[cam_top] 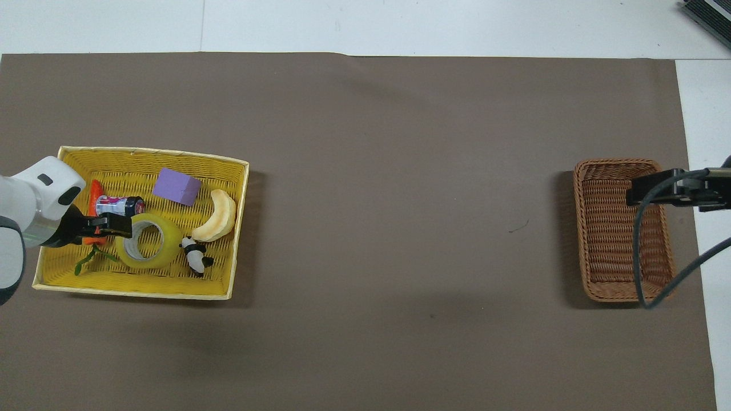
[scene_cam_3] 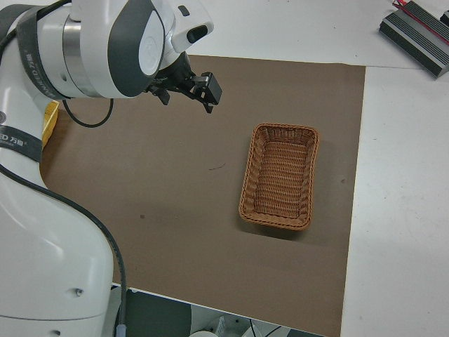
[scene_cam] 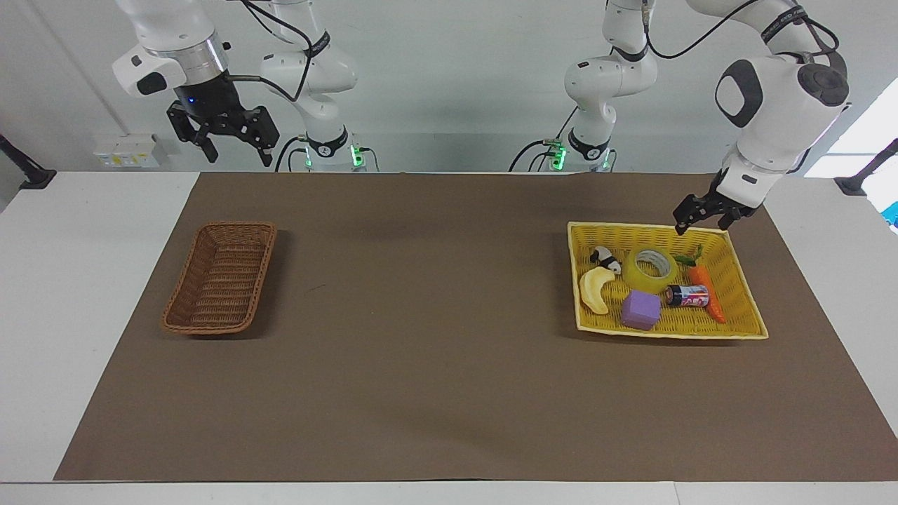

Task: Move tape to another basket
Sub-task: 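Reach the left gripper into the yellow basket down onto the tape roll, then lift the tape with the left gripper while the right gripper approaches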

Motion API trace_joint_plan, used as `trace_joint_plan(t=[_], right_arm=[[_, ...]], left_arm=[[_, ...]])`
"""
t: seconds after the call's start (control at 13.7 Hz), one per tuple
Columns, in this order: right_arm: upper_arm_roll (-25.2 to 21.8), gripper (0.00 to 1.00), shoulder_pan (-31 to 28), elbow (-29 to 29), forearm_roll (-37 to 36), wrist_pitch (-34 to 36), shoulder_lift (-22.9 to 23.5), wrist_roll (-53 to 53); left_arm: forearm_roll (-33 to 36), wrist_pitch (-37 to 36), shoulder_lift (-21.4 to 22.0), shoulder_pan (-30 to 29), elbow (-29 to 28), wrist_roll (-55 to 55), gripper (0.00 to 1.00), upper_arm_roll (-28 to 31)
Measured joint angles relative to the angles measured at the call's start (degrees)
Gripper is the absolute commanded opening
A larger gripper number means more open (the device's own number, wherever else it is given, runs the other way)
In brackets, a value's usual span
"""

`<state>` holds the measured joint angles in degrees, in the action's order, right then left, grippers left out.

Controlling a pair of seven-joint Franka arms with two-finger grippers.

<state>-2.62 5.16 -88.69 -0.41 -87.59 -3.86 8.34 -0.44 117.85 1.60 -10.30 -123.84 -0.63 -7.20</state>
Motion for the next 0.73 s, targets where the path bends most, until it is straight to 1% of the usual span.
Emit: trace_joint_plan(t=[0.07,0.15,0.22,0.29,0.37,0.44,0.51,0.59,0.66,0.73], right_arm=[[0.02,1.0,0.0,-0.07,0.09,-0.83,0.12,0.0],[0.02,1.0,0.0,-0.15,0.36,-1.08,0.25,0.0],[0.03,1.0,0.01,-0.32,0.93,-1.13,0.34,0.0],[0.05,1.0,0.01,-0.47,1.55,-1.14,0.42,0.0],[0.09,1.0,0.03,-0.58,1.88,-1.14,0.46,0.0],[0.11,1.0,0.04,-0.66,2.09,-1.14,0.46,0.0],[0.13,1.0,0.08,-0.71,2.2,-1.14,0.46,0.0],[0.14,1.0,0.16,-0.72,2.26,-1.14,0.46,0.0],[0.14,1.0,0.24,-0.72,2.27,-1.15,0.46,0.0],[0.14,1.0,0.31,-0.72,2.28,-1.15,0.46,0.0]], left_arm=[[0.0,1.97,-0.72,0.0,-1.55,0.0,0.92,0.0],[0.0,3.97,-1.2,0.0,-3.19,0.0,0.86,-0.01],[0.0,6.26,-1.52,0.0,-5.07,0.0,0.79,-0.05],[0.0,8.43,-1.79,0.0,-6.87,0.0,0.63,-0.08],[0.0,9.71,-2.02,0.0,-8.12,0.0,0.5,-0.13],[0.0,10.25,-2.24,0.0,-8.77,0.01,0.42,-0.19],[0.03,10.56,-2.47,0.0,-9.05,0.02,0.31,-0.22],[0.06,10.8,-2.64,0.0,-9.16,0.03,0.11,-0.19],[0.07,11.06,-2.77,0.0,-9.18,0.09,0.0,-0.17],[0.08,11.17,-2.93,0.0,-9.21,0.11,0.0,-0.2]])
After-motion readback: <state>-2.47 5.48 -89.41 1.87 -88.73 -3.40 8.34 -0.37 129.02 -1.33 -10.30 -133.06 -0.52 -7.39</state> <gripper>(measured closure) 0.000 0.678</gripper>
